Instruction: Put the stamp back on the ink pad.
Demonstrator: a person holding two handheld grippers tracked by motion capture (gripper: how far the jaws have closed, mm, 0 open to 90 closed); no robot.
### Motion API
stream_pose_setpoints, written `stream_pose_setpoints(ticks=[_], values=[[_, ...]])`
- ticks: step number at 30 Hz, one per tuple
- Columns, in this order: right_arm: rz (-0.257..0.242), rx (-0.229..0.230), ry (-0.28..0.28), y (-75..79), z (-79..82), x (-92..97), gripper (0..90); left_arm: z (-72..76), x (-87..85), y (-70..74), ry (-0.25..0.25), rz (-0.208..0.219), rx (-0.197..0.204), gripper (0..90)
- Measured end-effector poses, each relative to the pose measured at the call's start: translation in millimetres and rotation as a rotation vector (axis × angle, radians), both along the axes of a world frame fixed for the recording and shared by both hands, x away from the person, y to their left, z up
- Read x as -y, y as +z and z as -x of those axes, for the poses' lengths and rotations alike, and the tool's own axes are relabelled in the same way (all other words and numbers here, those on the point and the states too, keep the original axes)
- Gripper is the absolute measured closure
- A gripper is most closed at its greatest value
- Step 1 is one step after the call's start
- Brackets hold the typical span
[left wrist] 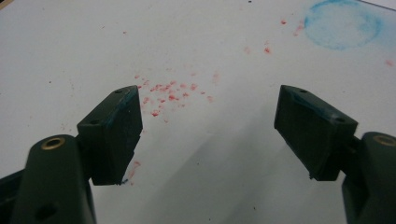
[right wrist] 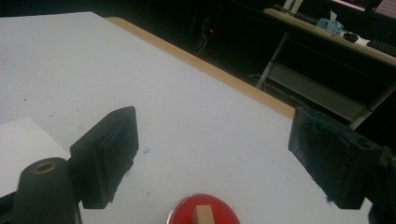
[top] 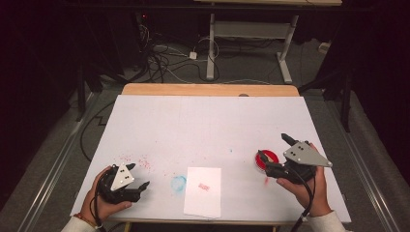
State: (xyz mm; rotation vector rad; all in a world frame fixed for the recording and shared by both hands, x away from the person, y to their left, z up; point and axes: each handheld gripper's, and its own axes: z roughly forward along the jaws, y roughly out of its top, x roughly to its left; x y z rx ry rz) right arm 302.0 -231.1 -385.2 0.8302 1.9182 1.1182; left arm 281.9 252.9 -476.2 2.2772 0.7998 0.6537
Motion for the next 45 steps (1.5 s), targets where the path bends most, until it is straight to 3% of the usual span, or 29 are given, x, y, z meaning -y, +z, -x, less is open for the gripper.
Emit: stream_pose_setpoints(ticks=[4,23,35,39,45], values=[[0.027,0.017,0.012,-2.8,4.8,-1.9,16.1,0.3,0.1,0.3,-0.002,-0.001,0.002,22.9],[0.056,0.037,0.044,-30.4,17.3,4.9,17.1,0.1,-0.2,0.7,0.001,0.003,0.006,22.9],[0.072,0.002,0.020,-49.7,21.1,15.3,17.5,-1.5,2.3,0.8,-0.016,0.010,0.007,23.3],[0.044,-0.007,-0.016,-58.7,22.5,21.3,18.6,-3.2,3.6,1.1,-0.021,0.005,0.010,24.0],[0.082,-0.051,-0.018,-73.9,24.1,23.7,18.6,-2.7,5.0,1.5,-0.025,0.003,0.014,23.9]])
